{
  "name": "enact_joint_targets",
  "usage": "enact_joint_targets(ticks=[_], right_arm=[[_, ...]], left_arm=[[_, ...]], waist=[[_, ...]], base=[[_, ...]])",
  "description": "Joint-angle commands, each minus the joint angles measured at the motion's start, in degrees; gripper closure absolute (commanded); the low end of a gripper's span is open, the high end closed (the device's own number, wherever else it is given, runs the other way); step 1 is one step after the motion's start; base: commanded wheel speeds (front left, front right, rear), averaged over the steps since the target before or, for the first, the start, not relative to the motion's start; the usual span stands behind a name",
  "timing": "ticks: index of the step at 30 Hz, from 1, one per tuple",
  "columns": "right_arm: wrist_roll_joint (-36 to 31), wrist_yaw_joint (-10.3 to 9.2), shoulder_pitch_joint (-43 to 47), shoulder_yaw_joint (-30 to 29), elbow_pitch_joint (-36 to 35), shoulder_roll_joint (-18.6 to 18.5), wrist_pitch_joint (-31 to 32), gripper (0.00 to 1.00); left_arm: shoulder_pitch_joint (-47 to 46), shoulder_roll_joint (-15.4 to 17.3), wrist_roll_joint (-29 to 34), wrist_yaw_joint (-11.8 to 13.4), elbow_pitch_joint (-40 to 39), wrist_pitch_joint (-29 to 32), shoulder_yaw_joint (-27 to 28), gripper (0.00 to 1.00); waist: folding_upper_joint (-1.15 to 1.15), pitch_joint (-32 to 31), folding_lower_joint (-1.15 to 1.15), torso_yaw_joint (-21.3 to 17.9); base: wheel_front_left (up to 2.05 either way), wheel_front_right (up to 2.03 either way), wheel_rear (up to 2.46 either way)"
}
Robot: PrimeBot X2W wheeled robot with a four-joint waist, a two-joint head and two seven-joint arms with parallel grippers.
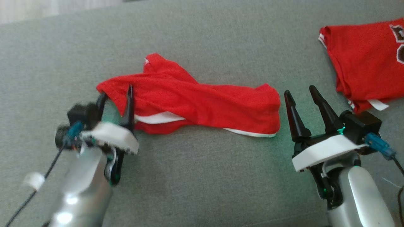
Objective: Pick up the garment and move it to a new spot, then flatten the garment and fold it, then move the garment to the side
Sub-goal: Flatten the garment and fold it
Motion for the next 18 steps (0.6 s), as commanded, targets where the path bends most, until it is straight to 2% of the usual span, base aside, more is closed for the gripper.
enact_joint_targets(ticks=[1,8,18], right_arm=[[0.62,-0.04,-0.16,0.84,-1.59,-0.13,-0.28,0.00],[0.76,-0.04,1.62,0.16,-1.50,-0.13,0.45,0.00],[1.18,-0.04,3.33,-0.03,-2.15,-0.12,1.27,0.00]], left_arm=[[1.77,1.22,-1.12,-0.64,-2.17,-0.78,2.67,0.00],[8.85,2.25,-3.17,-1.87,-5.57,-0.65,2.82,0.00],[15.95,4.22,-5.18,-0.35,-11.44,-0.24,4.05,0.00]], waist=[[0.00,-2.36,0.00,1.06],[0.00,-5.97,0.00,2.10],[0.00,-8.26,0.00,2.16]], base=[[0.00,0.00,0.00],[0.00,0.00,0.00],[0.00,0.00,0.00]])
